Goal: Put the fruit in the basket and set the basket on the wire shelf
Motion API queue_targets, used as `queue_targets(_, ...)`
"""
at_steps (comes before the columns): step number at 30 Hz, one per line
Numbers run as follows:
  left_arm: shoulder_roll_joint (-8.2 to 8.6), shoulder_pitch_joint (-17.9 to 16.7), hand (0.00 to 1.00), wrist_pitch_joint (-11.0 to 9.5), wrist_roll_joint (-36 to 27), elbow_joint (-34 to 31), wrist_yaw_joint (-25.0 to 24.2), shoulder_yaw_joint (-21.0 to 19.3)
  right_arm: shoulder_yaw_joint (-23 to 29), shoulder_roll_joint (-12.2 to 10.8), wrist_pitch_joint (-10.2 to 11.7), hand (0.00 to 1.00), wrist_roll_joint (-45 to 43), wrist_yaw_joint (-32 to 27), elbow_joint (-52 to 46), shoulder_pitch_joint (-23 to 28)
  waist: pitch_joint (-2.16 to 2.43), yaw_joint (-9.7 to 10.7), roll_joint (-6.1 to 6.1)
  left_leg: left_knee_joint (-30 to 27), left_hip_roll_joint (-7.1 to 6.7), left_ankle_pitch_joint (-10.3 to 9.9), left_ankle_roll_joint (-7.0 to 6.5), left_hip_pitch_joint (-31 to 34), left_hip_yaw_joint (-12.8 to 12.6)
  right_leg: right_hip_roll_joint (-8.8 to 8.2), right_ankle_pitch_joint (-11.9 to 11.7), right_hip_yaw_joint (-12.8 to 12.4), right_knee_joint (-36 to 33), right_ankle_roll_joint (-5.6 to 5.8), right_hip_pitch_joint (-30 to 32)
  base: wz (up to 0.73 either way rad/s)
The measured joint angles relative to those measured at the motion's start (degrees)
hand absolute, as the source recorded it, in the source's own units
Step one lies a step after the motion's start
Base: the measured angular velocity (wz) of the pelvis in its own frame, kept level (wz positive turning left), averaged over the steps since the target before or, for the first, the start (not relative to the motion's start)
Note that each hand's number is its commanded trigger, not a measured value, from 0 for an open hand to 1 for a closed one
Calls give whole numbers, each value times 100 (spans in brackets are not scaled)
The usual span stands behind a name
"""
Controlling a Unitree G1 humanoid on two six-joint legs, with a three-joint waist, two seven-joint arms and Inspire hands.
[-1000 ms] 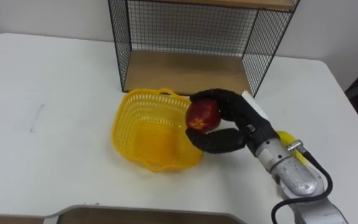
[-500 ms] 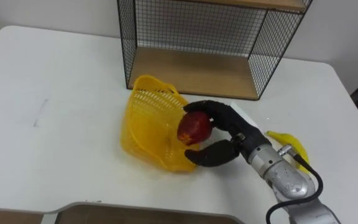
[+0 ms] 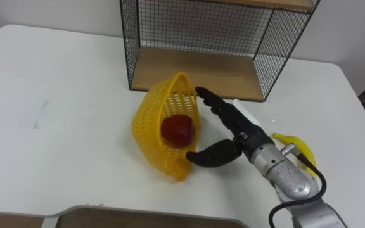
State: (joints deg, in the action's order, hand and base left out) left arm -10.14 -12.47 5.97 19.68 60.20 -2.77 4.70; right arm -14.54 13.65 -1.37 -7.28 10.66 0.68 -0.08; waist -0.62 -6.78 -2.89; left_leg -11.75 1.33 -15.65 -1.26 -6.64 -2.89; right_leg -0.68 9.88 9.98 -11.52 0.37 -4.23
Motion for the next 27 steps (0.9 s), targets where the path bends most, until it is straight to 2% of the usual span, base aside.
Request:
queue_targets(16, 0, -30, 0, 9, 2, -43, -8, -3, 1, -10, 0, 0, 42, 22, 16, 0, 11, 16, 30, -40, -1, 1, -1, -20, -15, 3, 0, -52, 12, 0, -5, 0)
queue_targets(22, 3, -95, 0, 2, -2, -18, -19, -9, 138, -18, 3, 0, 1235, 77, -224, 0, 8, 58, 114, -72, 3, 1, -1, -1, -20, 13, 0, -103, 5, 0, -7, 0)
queue_targets(25, 10, -100, 0, -15, 3, -14, -29, -15, 372, -12, 16, 0, 1871, -74, -511, 0, 58, 57, 189, -43, 2, 1, -1, -11, -24, 12, 0, -105, -9, 0, -9, 0)
queue_targets(27, 9, -118, 0, -15, 4, -5, -20, -68, 486, -8, 52, 0, 2096, -187, -653, 0, 60, 61, 197, -40, 3, 1, 0, -20, -26, 13, 0, -107, -16, 0, -10, 0)
